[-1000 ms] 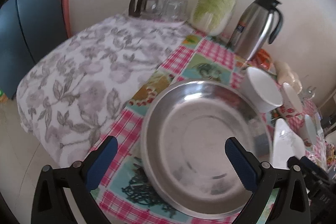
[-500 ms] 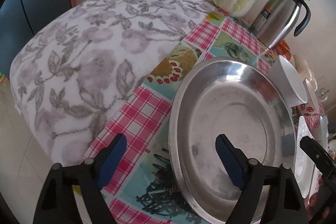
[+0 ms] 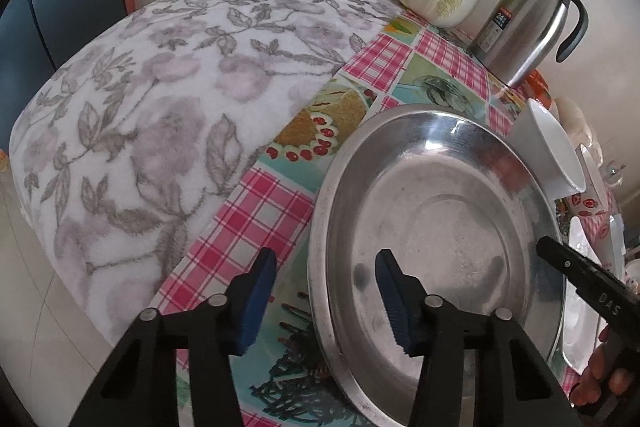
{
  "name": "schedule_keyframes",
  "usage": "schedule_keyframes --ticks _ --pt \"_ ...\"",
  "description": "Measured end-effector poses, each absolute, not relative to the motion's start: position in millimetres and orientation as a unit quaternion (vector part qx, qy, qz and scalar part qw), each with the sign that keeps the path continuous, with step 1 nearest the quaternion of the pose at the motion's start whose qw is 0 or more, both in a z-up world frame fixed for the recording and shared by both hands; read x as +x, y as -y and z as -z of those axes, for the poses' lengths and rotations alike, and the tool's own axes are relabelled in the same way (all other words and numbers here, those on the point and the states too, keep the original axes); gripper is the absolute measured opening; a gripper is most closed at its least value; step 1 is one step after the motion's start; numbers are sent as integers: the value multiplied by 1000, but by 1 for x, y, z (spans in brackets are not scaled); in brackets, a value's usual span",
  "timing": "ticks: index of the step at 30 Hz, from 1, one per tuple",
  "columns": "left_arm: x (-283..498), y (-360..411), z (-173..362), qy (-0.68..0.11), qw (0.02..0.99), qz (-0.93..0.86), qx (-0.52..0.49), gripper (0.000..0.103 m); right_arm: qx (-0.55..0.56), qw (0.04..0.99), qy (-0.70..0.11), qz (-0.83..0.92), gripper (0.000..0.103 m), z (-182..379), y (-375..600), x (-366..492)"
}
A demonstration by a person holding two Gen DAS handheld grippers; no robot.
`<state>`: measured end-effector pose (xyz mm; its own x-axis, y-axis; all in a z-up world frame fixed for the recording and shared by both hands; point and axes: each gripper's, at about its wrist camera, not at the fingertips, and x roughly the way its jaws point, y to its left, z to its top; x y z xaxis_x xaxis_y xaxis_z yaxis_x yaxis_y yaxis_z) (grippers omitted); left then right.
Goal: Organize plates and bowls
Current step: 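Close the right tool on the steel plate rim while the left tool closes beside it, then lift the steel plate with both tools and carry it toward the white bowls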
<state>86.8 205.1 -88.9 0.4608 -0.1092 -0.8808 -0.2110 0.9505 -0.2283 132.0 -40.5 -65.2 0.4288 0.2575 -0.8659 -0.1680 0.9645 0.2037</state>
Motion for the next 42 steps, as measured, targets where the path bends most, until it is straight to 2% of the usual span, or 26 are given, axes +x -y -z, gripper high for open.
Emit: schedule_keyframes --ticks 2,4,6,15,31,35,42 --pt "87 -207 89 -517 841 -30 -159 47 43 841 -525 -121 27 67 41 132" --pt "86 -208 89 -517 841 -34 -155 41 45 842 -524 -120 16 67 43 131" --pt "86 -210 90 -517 841 -37 -157 35 56 839 -527 -122 13 68 46 131" --pt "85 -230 91 -512 840 -57 -169 33 66 833 -533 -134 12 69 39 124" --pt "93 -221 92 -514 845 -77 -124 36 79 828 -543 -118 15 78 29 120" --pt "91 -218 90 -516 846 -71 -112 26 81 824 -548 -120 14 76 27 114" --pt "74 -216 79 -514 848 -69 -107 23 88 826 -540 -133 14 65 30 98"
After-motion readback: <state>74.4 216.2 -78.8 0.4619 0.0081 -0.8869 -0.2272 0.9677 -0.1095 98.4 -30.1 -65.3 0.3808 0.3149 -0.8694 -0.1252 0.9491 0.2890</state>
